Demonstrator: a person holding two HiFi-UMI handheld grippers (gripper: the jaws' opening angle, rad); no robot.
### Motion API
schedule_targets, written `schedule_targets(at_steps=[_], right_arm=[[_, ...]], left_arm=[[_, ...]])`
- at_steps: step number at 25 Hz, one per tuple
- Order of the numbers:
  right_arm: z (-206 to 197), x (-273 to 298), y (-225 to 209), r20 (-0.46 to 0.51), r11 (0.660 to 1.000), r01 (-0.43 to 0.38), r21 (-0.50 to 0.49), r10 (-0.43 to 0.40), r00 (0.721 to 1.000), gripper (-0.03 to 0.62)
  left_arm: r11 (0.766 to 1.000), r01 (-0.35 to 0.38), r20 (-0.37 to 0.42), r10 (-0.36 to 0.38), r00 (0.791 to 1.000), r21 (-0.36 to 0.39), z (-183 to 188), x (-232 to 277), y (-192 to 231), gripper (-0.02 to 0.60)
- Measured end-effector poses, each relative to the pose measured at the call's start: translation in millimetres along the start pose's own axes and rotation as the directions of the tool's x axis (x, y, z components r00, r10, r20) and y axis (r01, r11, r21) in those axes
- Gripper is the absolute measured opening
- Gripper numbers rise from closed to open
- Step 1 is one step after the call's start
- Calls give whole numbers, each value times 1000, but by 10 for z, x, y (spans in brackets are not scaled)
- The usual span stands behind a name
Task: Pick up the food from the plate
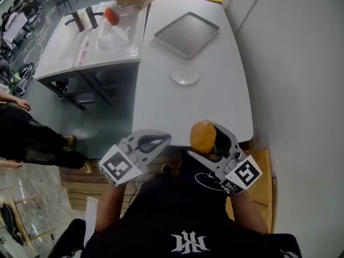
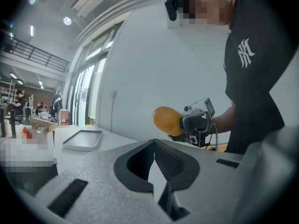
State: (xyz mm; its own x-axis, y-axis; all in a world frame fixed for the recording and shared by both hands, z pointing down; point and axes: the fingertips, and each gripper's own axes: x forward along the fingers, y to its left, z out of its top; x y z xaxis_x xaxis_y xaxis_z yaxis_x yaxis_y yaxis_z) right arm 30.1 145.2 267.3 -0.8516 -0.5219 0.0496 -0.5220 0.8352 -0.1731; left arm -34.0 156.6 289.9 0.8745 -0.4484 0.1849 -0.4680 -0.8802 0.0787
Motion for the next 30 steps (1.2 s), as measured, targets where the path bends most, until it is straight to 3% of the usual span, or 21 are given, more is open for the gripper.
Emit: schedule_targets(at_steps=[4, 11, 16, 30], right_arm=[[-17, -137, -8, 16, 1000, 6, 31, -6, 1000, 393], [-168, -130, 10, 25, 997, -33, 75, 31, 999, 393], [-148, -155, 85, 39, 994, -60, 91, 57, 998, 393], [-108, -173, 57, 60, 996, -30, 83, 25, 998, 393]], left_arm=[[999, 28, -22, -27, 999, 28, -6, 51, -110, 3], [999, 36, -56, -37, 998, -8, -194, 88, -173, 3], [1000, 23, -58, -23, 998, -12, -137, 32, -218, 3], [999, 36, -58, -36, 998, -8, -145, 16, -256, 3]])
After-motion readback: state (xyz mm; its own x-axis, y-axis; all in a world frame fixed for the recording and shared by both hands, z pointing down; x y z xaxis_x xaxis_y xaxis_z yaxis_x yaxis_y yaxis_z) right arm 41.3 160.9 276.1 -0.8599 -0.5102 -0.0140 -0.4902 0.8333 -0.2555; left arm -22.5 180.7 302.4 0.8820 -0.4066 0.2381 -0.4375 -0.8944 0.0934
